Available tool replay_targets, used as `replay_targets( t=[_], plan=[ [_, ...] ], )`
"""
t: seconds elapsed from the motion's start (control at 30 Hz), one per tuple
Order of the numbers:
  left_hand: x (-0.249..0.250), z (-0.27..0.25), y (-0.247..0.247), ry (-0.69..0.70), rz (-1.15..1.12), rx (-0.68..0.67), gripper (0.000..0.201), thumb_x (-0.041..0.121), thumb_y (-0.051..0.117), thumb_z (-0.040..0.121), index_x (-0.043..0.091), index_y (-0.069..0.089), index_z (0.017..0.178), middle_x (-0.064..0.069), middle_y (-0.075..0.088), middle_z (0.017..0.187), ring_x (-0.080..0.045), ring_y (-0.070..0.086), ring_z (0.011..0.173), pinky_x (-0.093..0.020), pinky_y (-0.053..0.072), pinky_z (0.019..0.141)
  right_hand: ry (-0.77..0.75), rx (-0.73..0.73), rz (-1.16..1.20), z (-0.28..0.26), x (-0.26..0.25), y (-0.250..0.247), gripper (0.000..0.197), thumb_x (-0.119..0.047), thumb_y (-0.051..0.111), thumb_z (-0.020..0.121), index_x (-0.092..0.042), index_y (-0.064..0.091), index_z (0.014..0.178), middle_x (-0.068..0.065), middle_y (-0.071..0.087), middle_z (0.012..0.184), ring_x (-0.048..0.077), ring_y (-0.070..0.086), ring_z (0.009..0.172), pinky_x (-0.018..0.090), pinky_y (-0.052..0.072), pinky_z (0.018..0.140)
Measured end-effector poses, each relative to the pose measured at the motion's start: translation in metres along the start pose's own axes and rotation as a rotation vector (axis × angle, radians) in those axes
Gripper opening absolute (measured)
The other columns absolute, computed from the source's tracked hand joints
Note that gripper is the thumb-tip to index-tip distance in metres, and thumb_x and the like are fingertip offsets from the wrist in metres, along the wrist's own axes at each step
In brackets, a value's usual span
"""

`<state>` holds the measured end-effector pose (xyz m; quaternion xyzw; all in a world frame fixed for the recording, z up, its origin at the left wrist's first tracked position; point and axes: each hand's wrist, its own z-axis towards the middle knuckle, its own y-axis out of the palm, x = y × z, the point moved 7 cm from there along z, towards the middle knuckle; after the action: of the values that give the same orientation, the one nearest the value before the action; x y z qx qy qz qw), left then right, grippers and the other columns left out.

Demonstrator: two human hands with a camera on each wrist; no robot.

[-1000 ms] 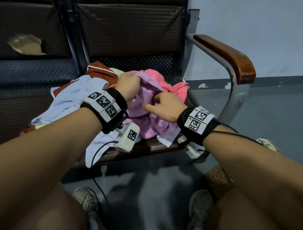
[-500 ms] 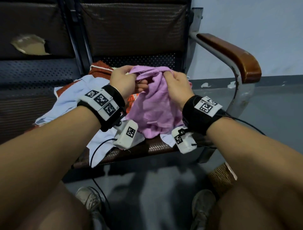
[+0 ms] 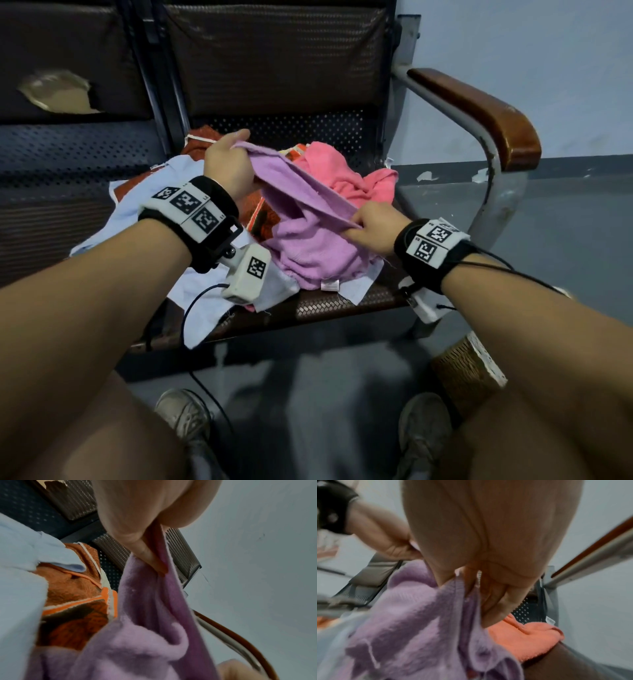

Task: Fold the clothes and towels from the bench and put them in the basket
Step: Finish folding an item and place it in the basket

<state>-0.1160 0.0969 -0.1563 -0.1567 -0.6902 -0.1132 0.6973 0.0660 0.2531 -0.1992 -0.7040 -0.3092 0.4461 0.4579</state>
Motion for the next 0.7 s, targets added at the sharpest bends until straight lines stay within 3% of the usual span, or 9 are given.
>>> replay_targets(
  t=[0.07, 0.17, 0.23, 0.3, 0.37, 0.47, 0.53, 0.63, 0.7],
  plan=[
    [-0.008, 0.003, -0.008, -0.014, 0.027, 0.035, 0.038, -0.002, 0.041, 0.096, 0.010, 0.066, 0.123, -0.015, 0.068, 0.120, -0.029, 0.068, 0.107, -0.042, 0.058, 0.092, 0.084, 0.088, 0.078, 0.001, 0.012, -0.010, 0.034, -0.020, 0.055, 0.098, -0.014, 0.061, 0.065, 0.006, 0.059, 0.064, 0.024, 0.055, 0.058, 0.028, 0.045, 0.059],
    [-0.015, 0.009, -0.020, 0.001, 0.115, 0.090, 0.040, -0.003, 0.044, 0.085, 0.011, 0.077, 0.104, -0.016, 0.073, 0.100, -0.018, 0.074, 0.072, -0.037, 0.063, 0.066, 0.111, 0.386, 0.140, 0.001, 0.025, -0.044, 0.029, -0.020, 0.056, 0.095, -0.023, 0.059, 0.066, 0.000, 0.059, 0.065, 0.024, 0.054, 0.065, 0.025, 0.038, 0.067],
    [-0.016, 0.013, -0.026, 0.005, 0.169, 0.105, 0.035, 0.007, 0.044, 0.085, 0.007, 0.076, 0.097, -0.018, 0.072, 0.086, -0.026, 0.073, 0.066, -0.041, 0.062, 0.064, 0.073, 0.480, 0.173, -0.003, 0.028, -0.056, 0.024, -0.023, 0.061, 0.092, -0.027, 0.061, 0.068, -0.007, 0.057, 0.063, 0.020, 0.055, 0.067, 0.025, 0.036, 0.067],
    [-0.013, 0.017, -0.033, 0.004, 0.196, 0.122, 0.036, 0.015, 0.039, 0.085, 0.004, 0.072, 0.092, -0.024, 0.070, 0.085, -0.039, 0.072, 0.074, -0.051, 0.061, 0.073, -0.013, 0.385, 0.167, 0.000, 0.026, -0.051, 0.019, -0.024, 0.066, 0.091, -0.027, 0.064, 0.072, -0.005, 0.061, 0.069, 0.015, 0.055, 0.066, 0.025, 0.036, 0.066],
    [-0.008, 0.020, -0.038, 0.015, 0.205, 0.137, 0.040, 0.017, 0.037, 0.081, 0.005, 0.073, 0.094, -0.028, 0.070, 0.097, -0.044, 0.070, 0.090, -0.056, 0.058, 0.084, -0.081, 0.181, 0.085, 0.001, 0.023, -0.035, 0.021, -0.032, 0.070, 0.091, -0.025, 0.068, 0.072, -0.002, 0.065, 0.073, 0.015, 0.057, 0.066, 0.026, 0.038, 0.062],
    [-0.004, 0.017, -0.037, 0.027, 0.159, 0.104, 0.044, 0.007, 0.034, 0.081, 0.014, 0.074, 0.098, -0.022, 0.071, 0.105, -0.037, 0.071, 0.091, -0.048, 0.062, 0.076, -0.057, -0.005, -0.080, -0.001, 0.033, -0.017, 0.037, -0.038, 0.068, 0.093, -0.022, 0.063, 0.060, -0.004, 0.057, 0.058, 0.011, 0.049, 0.053, 0.022, 0.033, 0.053],
    [-0.005, 0.015, -0.035, 0.044, 0.199, 0.052, 0.039, 0.002, 0.037, 0.083, 0.016, 0.073, 0.089, -0.021, 0.071, 0.099, -0.035, 0.071, 0.084, -0.041, 0.062, 0.067, 0.009, 0.025, -0.069, 0.001, 0.043, -0.021, 0.038, -0.032, 0.065, 0.096, -0.016, 0.065, 0.062, -0.001, 0.054, 0.057, 0.013, 0.047, 0.053, 0.025, 0.033, 0.053],
    [-0.004, 0.016, -0.042, 0.065, 0.408, 0.020, 0.015, 0.007, 0.064, 0.078, 0.018, 0.071, 0.071, -0.015, 0.071, 0.078, -0.034, 0.073, 0.075, -0.047, 0.062, 0.073, 0.074, 0.258, 0.063, 0.001, 0.056, -0.050, 0.032, -0.019, 0.058, 0.096, -0.019, 0.066, 0.065, 0.001, 0.056, 0.061, 0.021, 0.052, 0.062, 0.026, 0.036, 0.064],
    [0.000, 0.017, -0.047, 0.055, 0.476, 0.036, 0.009, 0.022, 0.074, 0.072, 0.017, 0.068, 0.068, -0.017, 0.072, 0.077, -0.034, 0.073, 0.076, -0.048, 0.061, 0.076, 0.091, 0.388, 0.227, 0.000, 0.063, -0.072, 0.022, -0.018, 0.056, 0.096, -0.019, 0.077, 0.090, 0.004, 0.067, 0.078, 0.022, 0.060, 0.077, 0.030, 0.044, 0.071]
  ],
)
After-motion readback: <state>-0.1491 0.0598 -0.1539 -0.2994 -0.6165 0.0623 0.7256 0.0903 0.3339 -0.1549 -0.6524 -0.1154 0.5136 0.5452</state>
